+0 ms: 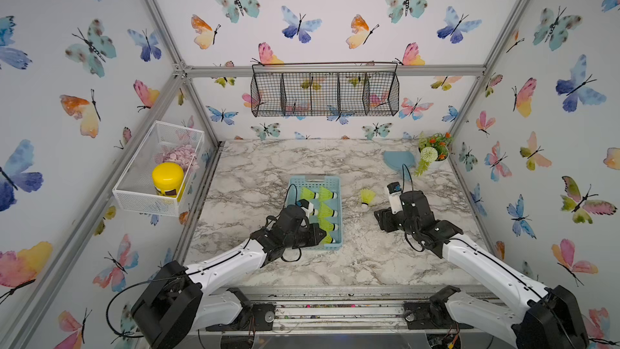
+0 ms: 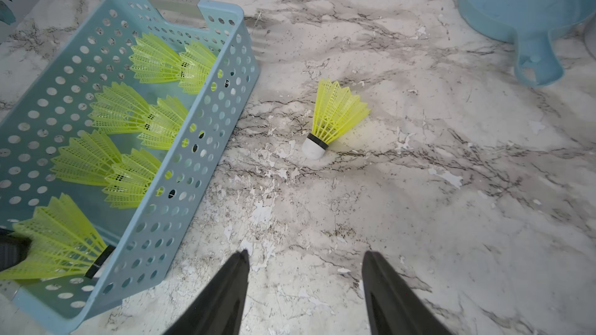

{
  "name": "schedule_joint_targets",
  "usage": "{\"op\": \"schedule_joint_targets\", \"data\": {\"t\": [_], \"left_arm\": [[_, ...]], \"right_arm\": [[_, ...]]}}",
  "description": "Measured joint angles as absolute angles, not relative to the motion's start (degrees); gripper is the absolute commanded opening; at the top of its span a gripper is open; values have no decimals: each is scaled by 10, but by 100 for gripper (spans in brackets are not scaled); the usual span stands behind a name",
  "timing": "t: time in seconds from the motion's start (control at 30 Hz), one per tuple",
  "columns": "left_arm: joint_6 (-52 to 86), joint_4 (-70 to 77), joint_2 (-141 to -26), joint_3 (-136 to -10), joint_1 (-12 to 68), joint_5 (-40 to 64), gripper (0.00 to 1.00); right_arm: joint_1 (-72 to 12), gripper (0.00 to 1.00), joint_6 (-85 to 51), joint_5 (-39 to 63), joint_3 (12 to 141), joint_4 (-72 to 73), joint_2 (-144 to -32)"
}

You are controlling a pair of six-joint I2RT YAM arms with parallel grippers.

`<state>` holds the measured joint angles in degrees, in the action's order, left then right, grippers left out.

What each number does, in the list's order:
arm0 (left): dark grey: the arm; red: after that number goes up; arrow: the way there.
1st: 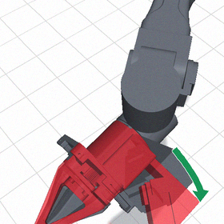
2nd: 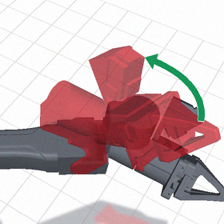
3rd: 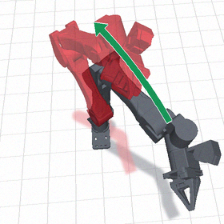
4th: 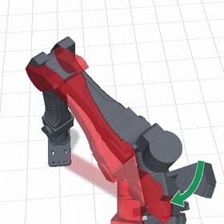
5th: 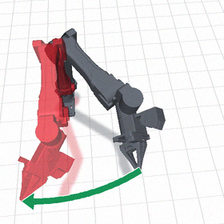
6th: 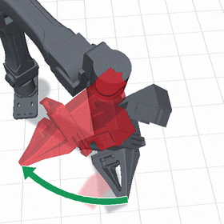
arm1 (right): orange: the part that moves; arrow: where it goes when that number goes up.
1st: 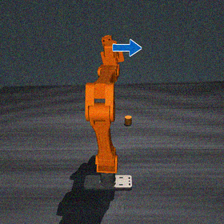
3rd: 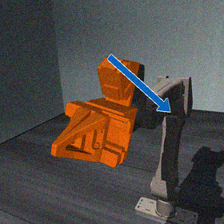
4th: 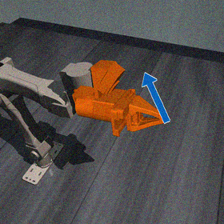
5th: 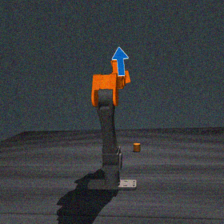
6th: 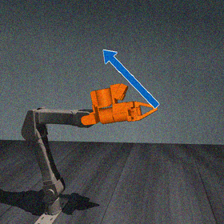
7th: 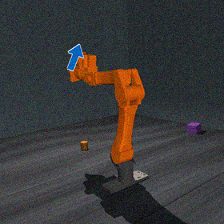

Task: Put the shuttlecocks into the storage box
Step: Place the shuttlecock in the storage box.

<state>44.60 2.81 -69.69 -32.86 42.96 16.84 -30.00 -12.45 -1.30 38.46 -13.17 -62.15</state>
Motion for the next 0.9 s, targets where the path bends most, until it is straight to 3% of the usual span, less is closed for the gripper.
{"op": "schedule_joint_targets", "data": {"t": [0.37,0.9], "left_arm": [[451,52,-732,-322,438,168,1],[446,63,-748,-330,445,152,33]], "right_arm": [[-300,63,-125,-11,382,-128,-627],[-300,63,-125,-11,382,-128,-628]]}}
